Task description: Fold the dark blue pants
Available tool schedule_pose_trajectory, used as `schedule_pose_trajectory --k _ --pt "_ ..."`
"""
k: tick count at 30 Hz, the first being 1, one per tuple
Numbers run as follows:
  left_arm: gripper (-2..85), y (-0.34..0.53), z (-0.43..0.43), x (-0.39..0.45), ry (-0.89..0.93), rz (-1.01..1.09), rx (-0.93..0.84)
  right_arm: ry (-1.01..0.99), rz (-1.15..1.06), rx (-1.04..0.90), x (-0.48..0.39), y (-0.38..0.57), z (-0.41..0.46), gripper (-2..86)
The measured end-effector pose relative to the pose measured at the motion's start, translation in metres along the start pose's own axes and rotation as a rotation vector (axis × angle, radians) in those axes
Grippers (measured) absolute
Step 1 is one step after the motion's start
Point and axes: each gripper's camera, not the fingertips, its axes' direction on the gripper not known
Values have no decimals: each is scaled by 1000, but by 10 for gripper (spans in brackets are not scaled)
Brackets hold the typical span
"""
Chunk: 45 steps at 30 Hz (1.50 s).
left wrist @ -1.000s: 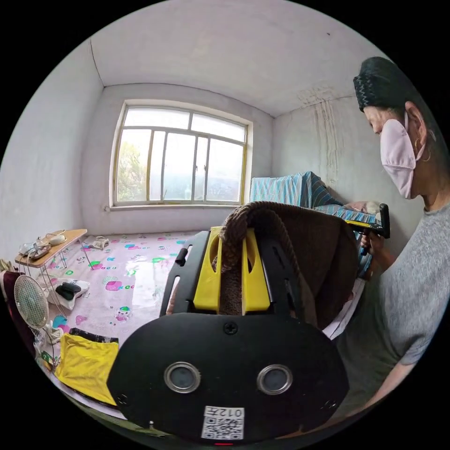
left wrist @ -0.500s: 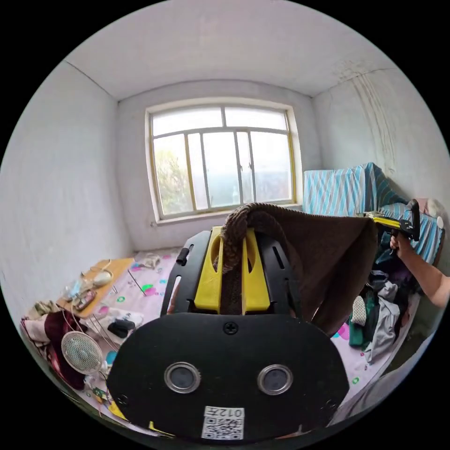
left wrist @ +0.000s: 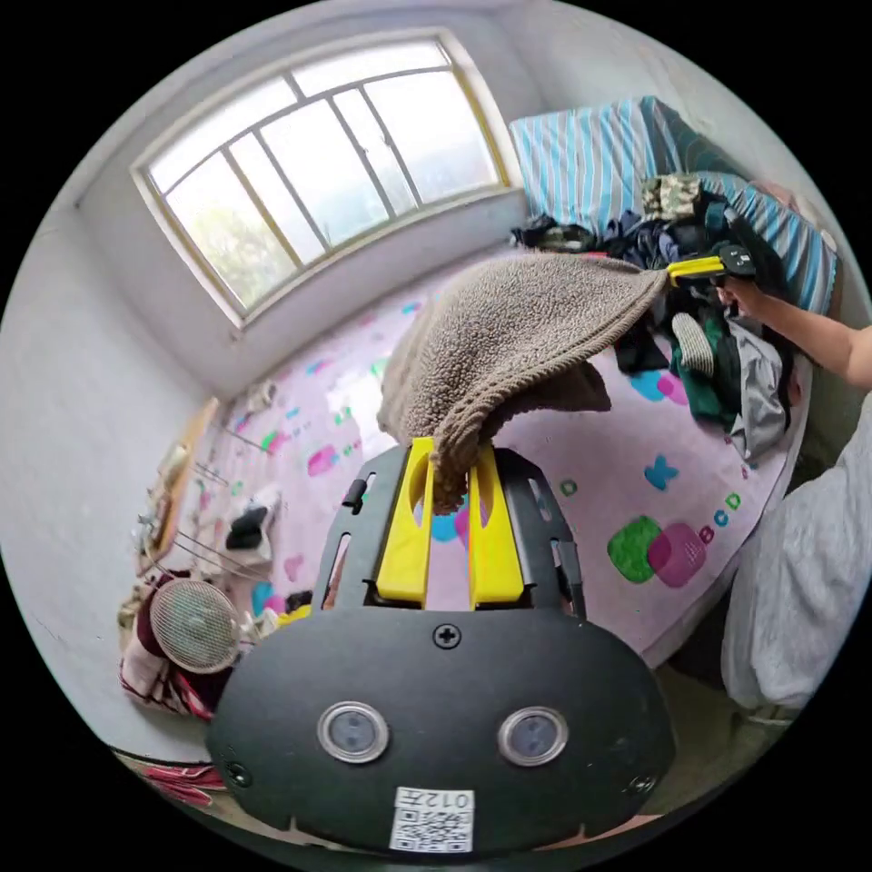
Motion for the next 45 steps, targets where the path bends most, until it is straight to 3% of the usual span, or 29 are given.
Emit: schedule_pose_trajectory --k 4,7,15,25,35,40,45 --pt "16 36 147 34 145 -68 -356 -33 17 -335 -26 144 128 33" --pt "15 43 194 51 174 -67 -511 -67 -26 -432 -40 215 146 34" --pt "14 39 201 36 236 -114 -533 -109 -55 -473 -8 342 85 36" --pt "16 31 183 19 168 -47 -575 -236 2 -508 -5 460 -29 38" --pt "35 66 180 -25 203 -227 -667 -465 -12 -622 -23 476 -101 54" --pt "71 86 155 -61 394 -413 -600 -545 73 -603 56 417 -169 64" --pt "88 110 129 -104 409 -640 -500 -582 185 -555 131 361 -204 67"
